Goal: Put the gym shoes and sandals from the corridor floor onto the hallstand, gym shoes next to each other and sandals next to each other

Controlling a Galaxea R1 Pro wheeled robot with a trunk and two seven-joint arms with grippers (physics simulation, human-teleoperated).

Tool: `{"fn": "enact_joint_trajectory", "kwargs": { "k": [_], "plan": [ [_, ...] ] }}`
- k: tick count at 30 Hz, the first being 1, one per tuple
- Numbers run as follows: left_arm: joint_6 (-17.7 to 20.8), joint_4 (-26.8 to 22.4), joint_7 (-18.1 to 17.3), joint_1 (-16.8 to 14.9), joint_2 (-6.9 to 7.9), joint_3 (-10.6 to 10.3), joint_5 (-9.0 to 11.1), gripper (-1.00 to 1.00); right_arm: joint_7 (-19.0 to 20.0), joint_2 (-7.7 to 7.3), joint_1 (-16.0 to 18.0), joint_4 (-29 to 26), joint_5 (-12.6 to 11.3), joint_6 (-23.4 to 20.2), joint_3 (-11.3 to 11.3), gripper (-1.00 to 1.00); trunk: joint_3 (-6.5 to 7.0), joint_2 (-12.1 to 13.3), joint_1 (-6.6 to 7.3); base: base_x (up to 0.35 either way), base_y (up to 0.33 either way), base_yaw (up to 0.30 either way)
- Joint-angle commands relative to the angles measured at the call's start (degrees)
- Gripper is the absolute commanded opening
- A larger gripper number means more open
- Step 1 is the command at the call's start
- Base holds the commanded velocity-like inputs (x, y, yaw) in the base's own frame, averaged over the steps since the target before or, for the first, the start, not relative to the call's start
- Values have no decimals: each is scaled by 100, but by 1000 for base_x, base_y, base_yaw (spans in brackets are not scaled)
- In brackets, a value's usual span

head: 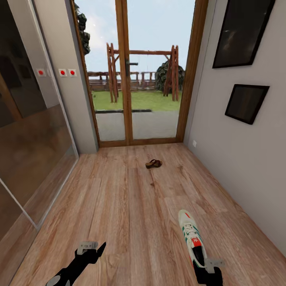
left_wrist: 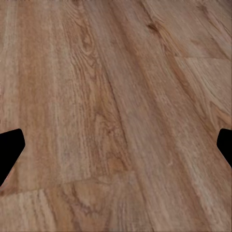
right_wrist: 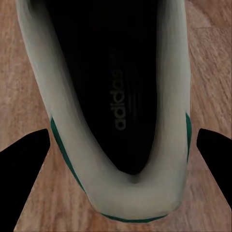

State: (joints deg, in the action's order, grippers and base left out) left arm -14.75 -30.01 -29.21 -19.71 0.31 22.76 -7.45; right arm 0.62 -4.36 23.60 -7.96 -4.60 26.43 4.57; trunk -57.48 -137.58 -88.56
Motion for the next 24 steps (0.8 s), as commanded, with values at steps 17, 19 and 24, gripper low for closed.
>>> {"fn": "enact_joint_trajectory", "kwargs": {
  "k": [17, 19, 24],
  "plan": [
    [-32, 4, -33, -6, -5, 44, -56, 100, -16, 0, 3, 5, -55, 20, 44, -100, -5, -2, -2, 338, 114, -120],
    [-31, 4, -33, -6, -5, 44, -57, 100, -22, 0, 4, 5, -57, 20, 44, -100, -5, -2, -2, 337, 118, -233],
    [-36, 4, -33, -6, -5, 44, -56, 100, 2, -2, 3, 5, -53, 20, 44, -100, -5, -2, -2, 337, 118, -57]
  ]
}}
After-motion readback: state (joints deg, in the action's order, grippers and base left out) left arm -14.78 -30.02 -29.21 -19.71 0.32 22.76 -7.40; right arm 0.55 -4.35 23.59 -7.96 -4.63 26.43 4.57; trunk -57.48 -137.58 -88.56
